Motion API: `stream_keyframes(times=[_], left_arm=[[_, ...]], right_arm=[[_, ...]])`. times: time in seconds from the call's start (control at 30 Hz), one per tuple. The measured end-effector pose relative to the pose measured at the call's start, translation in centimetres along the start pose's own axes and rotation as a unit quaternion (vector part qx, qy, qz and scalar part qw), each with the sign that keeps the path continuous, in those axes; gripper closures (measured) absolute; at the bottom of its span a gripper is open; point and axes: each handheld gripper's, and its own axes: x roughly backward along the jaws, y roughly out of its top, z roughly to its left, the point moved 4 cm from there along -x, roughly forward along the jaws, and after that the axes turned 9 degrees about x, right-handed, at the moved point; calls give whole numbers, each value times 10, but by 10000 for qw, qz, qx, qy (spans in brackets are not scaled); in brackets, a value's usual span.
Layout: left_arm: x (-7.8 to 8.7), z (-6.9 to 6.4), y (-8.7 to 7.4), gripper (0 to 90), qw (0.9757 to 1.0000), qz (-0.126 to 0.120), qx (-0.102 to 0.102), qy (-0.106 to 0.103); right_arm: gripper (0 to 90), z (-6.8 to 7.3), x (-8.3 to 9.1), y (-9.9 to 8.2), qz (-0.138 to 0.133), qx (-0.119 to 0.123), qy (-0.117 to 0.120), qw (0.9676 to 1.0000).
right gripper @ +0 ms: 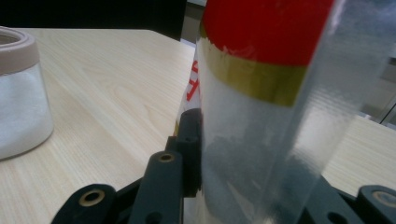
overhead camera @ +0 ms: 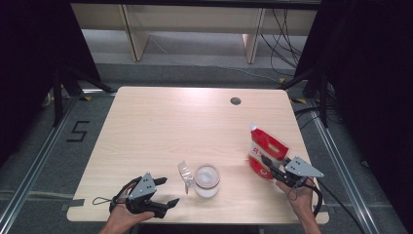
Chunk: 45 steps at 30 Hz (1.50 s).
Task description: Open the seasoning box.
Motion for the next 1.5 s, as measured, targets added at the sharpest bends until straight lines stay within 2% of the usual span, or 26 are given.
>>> stream_keyframes(times=[0.13,0.2,0.23,0.27,0.3,0.33,0.4,0.43,0.47,0.53,0.6,0.67,0.7,0.73,0.8,0.9,0.97,1.0,1.03,1.13,1.17,1.23,1.27,1.33,1.37,1.5], left_arm=[[0,0,0,191,10000,-6,39,-32],[0,1,0,191,10000,12,3,21],[0,0,0,191,10000,-3,18,4],[0,0,0,191,10000,-10,22,-30],[0,0,0,191,10000,-5,28,-7],[1,1,0,191,10000,12,7,13],[0,1,0,191,10000,8,12,-20],[0,1,0,191,10000,6,12,-23],[1,1,0,191,10000,8,11,14],[0,0,0,191,10000,-6,25,-6],[0,1,0,191,10000,-2,14,-2],[0,1,0,191,10000,-17,14,2],[0,1,0,191,10000,-15,10,-9],[0,0,0,191,10000,-31,28,-17],[1,1,0,191,10000,7,4,9],[0,0,0,191,10000,-15,24,-24],[0,0,0,191,10000,-23,11,-6],[0,1,0,191,10000,-18,7,-2],[1,1,0,191,10000,3,10,8],[0,0,0,191,10000,-38,27,-17],[0,1,0,191,10000,-23,10,-4],[0,1,0,191,10000,7,2,4],[0,0,0,191,10000,-3,22,-8],[0,0,0,191,10000,-7,25,-6],[0,1,0,191,10000,2,6,7],[0,1,0,191,10000,9,4,-23]], right_arm=[[706,0,1,0,43,2,6,10000],[680,0,1,1,-6,-27,-60,10000],[672,0,1,1,22,-106,-65,9999],[667,1,2,1,32,-79,-64,9999],[666,3,2,1,62,-186,-50,9998],[665,1,2,1,58,-58,-31,10000],[659,3,3,2,111,-158,-24,9998],[655,1,3,2,87,-72,-4,9999],[649,1,3,2,110,-144,-16,9998],[625,0,3,2,59,-70,-27,10000],[589,3,5,3,126,-306,8,9995],[568,1,6,5,38,-296,-58,9995],[561,1,6,5,9,-298,-1,9996],[554,1,8,5,44,-345,-54,9994],[534,3,9,7,27,-541,15,9985],[517,-1,9,7,-79,-394,-92,9992],[513,3,11,9,4,-582,-42,9983],[506,1,10,9,-80,-435,-86,9990],[496,4,12,9,3,-658,-45,9978],[471,2,14,10,-90,-650,-90,9978],[467,3,16,10,-33,-748,-47,9972],[445,0,19,11,-68,-557,-144,9983],[426,3,21,11,-59,-799,-188,9966],[415,2,24,11,45,-743,-90,9972],[406,1,26,11,42,-700,-178,9974],[378,2,32,11,119,-890,-288,9955]])
